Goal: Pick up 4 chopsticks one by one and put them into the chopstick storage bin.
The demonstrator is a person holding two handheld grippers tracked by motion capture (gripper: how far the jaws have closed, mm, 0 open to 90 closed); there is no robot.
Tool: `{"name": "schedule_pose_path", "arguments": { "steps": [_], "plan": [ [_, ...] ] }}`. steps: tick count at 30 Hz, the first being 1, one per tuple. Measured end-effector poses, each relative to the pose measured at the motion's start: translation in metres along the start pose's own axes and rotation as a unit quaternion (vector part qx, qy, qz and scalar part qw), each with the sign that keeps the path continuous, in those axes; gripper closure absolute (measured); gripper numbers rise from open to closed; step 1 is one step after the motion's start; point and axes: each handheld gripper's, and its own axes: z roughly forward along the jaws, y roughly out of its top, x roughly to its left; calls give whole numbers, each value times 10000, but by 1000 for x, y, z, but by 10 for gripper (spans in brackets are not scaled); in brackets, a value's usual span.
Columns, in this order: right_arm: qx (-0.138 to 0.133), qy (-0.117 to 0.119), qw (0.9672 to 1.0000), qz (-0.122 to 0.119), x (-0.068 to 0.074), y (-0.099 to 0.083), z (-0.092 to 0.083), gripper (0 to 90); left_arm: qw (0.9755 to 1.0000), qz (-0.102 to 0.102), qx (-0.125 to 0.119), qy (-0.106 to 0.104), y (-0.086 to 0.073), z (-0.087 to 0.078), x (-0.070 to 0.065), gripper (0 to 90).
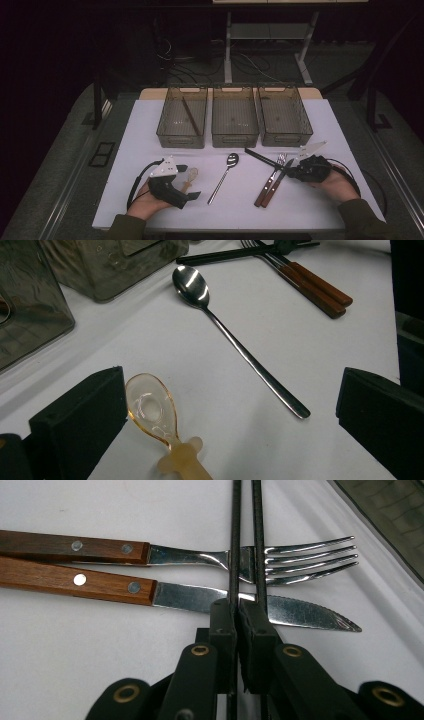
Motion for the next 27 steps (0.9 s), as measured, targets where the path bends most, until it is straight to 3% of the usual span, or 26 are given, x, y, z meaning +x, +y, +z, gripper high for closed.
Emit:
{"name": "schedule_pose_path", "arguments": {
  "steps": [18, 27],
  "plan": [
    [-15, 12, 10000, -10, 0, 1, -1, 859, 10000, 6, -2, -4, 0, 0, 0, 0],
    [-289, 4, 9996, 55, -3, 1, -11, 859, 10000, 11, 0, -3, 0, -1, 0, 0]
  ]
}}
